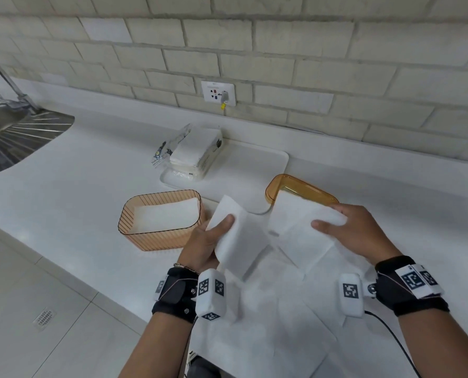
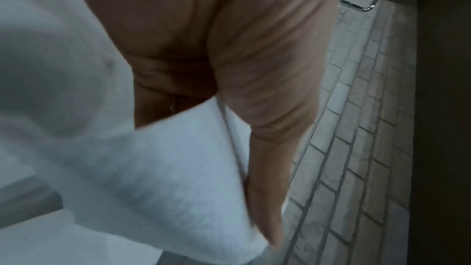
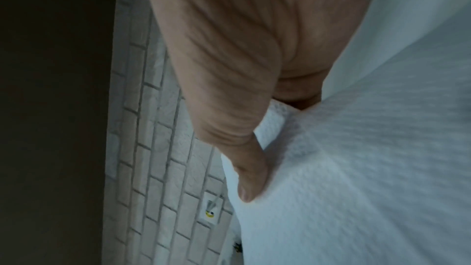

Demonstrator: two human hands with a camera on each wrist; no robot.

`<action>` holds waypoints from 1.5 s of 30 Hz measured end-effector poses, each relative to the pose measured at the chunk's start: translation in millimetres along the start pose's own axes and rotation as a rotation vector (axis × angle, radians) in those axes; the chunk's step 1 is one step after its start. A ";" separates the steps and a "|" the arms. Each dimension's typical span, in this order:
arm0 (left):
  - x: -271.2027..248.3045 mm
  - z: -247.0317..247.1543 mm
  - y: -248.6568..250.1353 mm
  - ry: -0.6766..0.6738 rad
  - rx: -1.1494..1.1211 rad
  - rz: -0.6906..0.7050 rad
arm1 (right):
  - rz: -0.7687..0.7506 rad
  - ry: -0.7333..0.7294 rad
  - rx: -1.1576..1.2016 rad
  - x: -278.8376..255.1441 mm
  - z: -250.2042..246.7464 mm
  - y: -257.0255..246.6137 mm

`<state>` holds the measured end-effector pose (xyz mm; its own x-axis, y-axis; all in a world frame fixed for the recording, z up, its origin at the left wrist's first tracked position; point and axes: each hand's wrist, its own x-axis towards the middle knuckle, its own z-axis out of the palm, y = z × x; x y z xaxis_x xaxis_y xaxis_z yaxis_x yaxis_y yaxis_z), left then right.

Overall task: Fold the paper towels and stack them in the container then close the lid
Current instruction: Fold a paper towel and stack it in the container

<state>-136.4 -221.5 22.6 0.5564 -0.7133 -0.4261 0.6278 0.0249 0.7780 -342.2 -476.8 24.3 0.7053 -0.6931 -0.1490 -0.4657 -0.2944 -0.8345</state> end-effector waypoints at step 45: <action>16.4 56.5 -30.3 -0.264 -0.278 -0.064 | -0.026 -0.257 0.497 -44.6 64.5 -65.5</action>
<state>-177.0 -273.5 18.1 0.3743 -0.8746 -0.3080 0.8008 0.1374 0.5830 -308.7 -384.2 51.5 0.8498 -0.4887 -0.1975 -0.1822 0.0793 -0.9801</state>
